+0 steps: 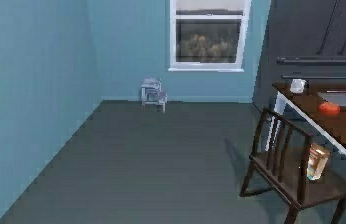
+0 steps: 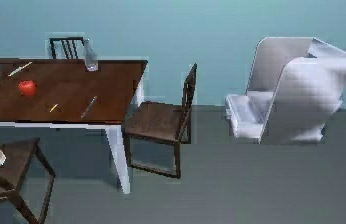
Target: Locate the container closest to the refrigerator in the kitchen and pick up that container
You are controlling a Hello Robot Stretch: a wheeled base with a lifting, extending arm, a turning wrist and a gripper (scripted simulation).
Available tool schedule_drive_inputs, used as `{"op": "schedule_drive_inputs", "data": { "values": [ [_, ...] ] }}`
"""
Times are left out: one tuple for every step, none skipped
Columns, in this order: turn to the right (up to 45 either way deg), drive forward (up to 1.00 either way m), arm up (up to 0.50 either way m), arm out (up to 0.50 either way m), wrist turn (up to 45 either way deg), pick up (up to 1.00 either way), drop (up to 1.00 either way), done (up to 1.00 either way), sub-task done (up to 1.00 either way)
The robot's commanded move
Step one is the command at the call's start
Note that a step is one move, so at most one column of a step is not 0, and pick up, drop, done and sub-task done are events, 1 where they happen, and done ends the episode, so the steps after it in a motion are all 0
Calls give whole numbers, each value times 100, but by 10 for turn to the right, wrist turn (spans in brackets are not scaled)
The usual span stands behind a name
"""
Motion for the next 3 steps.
{"op": "schedule_drive_inputs", "data": {
  "values": [
    [0,60,0,0,0,0,0,0,0],
    [0,35,0,0,0,0,0,0,0],
    [-330,0,0,0,0,0,0,0,0]
  ]
}}
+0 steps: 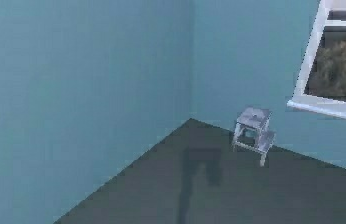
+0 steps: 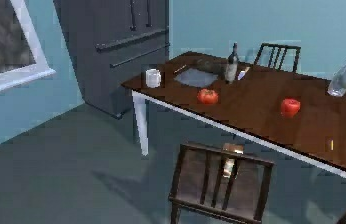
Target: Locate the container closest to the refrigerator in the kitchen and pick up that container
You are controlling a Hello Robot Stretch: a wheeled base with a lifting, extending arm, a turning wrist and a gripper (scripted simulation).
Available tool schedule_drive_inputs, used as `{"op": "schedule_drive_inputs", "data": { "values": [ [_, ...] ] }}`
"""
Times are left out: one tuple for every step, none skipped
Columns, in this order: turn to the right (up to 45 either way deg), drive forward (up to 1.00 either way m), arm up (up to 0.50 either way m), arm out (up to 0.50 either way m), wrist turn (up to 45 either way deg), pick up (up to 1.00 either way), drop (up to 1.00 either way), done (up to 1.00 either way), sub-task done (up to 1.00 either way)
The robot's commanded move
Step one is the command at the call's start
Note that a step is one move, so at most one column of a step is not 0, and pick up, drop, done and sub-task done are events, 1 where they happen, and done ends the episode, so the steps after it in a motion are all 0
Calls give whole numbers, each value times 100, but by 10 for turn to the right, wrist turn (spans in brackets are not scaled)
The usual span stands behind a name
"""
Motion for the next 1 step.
{"op": "schedule_drive_inputs", "data": {
  "values": [
    [450,0,0,0,0,0,0,0,0]
  ]
}}
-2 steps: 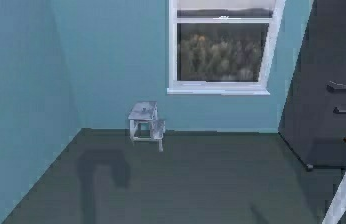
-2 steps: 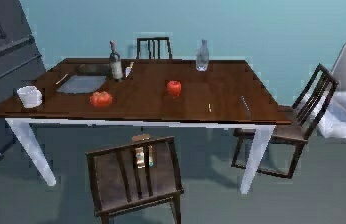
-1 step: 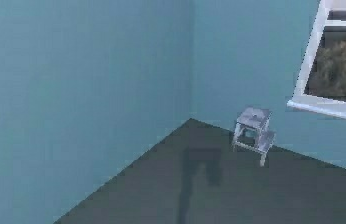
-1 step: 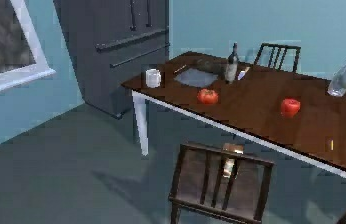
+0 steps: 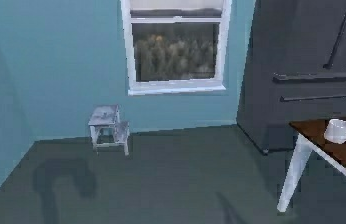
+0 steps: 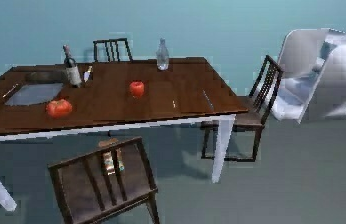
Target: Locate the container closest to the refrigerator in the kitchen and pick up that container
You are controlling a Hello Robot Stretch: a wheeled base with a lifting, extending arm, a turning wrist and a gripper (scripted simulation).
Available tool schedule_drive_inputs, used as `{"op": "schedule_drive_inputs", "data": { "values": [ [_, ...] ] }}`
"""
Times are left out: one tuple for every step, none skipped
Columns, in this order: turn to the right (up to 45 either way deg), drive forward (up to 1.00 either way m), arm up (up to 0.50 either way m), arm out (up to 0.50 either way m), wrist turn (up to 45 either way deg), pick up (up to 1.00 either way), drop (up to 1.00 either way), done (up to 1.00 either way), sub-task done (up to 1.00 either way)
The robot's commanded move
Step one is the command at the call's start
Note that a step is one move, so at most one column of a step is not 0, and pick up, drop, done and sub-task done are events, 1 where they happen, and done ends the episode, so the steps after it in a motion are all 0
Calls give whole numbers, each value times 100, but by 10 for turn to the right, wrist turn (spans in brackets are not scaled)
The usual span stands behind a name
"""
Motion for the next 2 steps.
{"op": "schedule_drive_inputs", "data": {
  "values": [
    [210,0,0,0,0,0,0,0,0],
    [0,100,0,0,0,0,0,0,0]
  ]
}}
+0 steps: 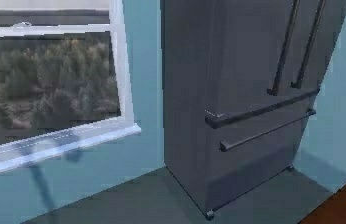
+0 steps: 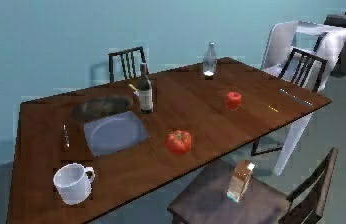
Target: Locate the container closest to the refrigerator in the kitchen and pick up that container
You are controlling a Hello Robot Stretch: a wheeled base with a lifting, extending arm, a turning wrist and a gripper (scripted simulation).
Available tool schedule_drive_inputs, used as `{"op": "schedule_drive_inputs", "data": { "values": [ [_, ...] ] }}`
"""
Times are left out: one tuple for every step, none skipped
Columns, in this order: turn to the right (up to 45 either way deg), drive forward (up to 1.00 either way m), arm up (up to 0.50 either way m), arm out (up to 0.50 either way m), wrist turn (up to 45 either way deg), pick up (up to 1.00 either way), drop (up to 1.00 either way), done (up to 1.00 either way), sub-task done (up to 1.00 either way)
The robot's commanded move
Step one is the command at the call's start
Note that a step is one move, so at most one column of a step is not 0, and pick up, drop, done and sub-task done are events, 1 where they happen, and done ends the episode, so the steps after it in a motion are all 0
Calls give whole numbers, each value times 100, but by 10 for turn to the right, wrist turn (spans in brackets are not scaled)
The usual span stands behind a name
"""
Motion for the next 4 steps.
{"op": "schedule_drive_inputs", "data": {
  "values": [
    [-270,0,0,0,0,0,0,0,0],
    [0,0,50,0,0,0,0,0,0],
    [0,0,36,0,0,0,0,0,0],
    [0,0,0,20,0,0,0,0,0]
  ]
}}
